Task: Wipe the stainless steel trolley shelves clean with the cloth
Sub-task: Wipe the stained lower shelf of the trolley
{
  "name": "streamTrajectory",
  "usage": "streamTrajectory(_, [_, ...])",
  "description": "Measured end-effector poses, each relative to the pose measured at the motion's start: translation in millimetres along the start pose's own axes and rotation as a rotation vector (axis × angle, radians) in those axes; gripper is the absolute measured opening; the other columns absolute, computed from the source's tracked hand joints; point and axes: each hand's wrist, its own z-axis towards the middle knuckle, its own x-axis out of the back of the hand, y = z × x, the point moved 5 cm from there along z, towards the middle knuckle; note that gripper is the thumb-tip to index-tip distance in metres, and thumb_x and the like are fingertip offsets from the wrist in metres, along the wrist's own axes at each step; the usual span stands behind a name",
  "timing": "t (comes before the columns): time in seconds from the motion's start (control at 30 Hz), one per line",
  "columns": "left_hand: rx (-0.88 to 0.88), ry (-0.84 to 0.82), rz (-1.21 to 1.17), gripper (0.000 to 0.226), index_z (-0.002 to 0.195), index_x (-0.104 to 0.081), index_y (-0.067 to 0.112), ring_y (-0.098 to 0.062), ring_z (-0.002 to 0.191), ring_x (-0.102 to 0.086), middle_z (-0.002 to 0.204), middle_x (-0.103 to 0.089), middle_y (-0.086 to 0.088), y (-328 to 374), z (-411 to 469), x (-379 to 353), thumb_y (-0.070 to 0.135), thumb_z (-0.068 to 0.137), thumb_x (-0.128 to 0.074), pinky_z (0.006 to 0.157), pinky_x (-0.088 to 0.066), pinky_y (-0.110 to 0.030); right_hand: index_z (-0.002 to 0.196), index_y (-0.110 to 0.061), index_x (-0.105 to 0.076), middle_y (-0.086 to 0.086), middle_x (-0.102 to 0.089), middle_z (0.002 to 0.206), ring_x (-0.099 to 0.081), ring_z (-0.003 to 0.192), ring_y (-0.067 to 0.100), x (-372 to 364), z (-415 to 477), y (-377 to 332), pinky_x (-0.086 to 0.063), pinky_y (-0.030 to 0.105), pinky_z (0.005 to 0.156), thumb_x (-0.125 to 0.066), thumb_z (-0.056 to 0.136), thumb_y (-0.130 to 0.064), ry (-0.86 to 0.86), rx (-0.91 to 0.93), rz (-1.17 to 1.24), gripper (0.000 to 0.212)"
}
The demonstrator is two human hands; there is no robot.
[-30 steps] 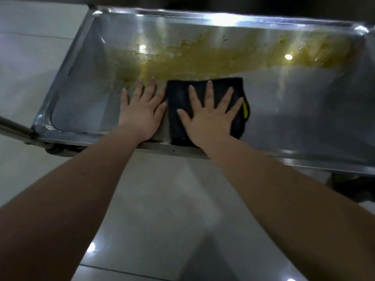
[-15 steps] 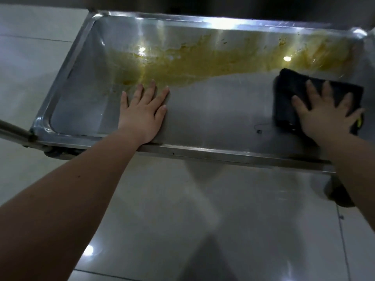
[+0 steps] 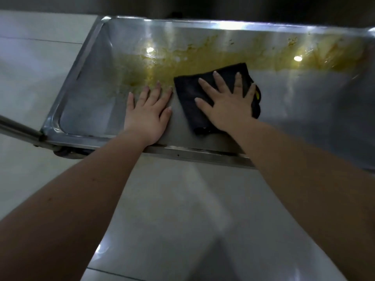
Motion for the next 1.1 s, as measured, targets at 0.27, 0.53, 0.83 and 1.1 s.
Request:
streamTrajectory(0.27, [0.004,0.010,-0.008,0.054,0.155,-0.009,0.041,-0.026,0.151,-0.003,0.165,-0.005,0.006,4,2,1,0.049,0.103,-0.019,0.118,0.002,-0.056,0.147,-0.057,0.002,-0.014,0.005,0.163,0.007,0.148,0.041,19,-24,188,0.003,0.071,0.110,-0.005,0.081,-0.084,-0.007,-0.475,0.006,0.071])
streamTrajectory(0.53, [0.000,-0.011,0.019,0.054,0.155,-0.007,0.041,-0.026,0.151,-0.002,0.165,-0.004,0.006,2,2,-3,0.050,0.102,-0.016,0.117,0.002,-0.057,0.152,-0.048,-0.002,-0.008,0.006,0.164,0.008,0.145,0.049,11,-22,68,0.006,0.073,0.107,-0.012,0.088,-0.076,0.048,-0.331,0.005,0.070])
streamTrajectory(0.83, [0.043,0.169,-0.197,0.058,0.153,-0.030,0.012,-0.029,0.150,-0.013,0.161,-0.023,-0.013,1,-14,33,0.035,0.101,-0.019,0.119,0.001,-0.050,0.152,-0.047,0.001,-0.013,0.002,0.164,0.013,0.148,0.036,5,-32,-1,0.004,0.062,0.113,-0.012,0.092,-0.073,0.026,-0.026,0.165,0.066])
streamTrajectory(1.1, [0.073,-0.086,-0.126,0.055,0.155,-0.001,0.041,-0.028,0.150,0.012,0.165,0.009,0.000,155,13,2,0.049,0.103,-0.016,0.112,0.014,-0.066,0.156,-0.033,-0.004,0.000,-0.013,0.164,-0.006,0.150,0.031,-1,-51,58,-0.002,0.045,0.121,-0.014,0.102,-0.053,0.139,-0.062,0.212,0.059])
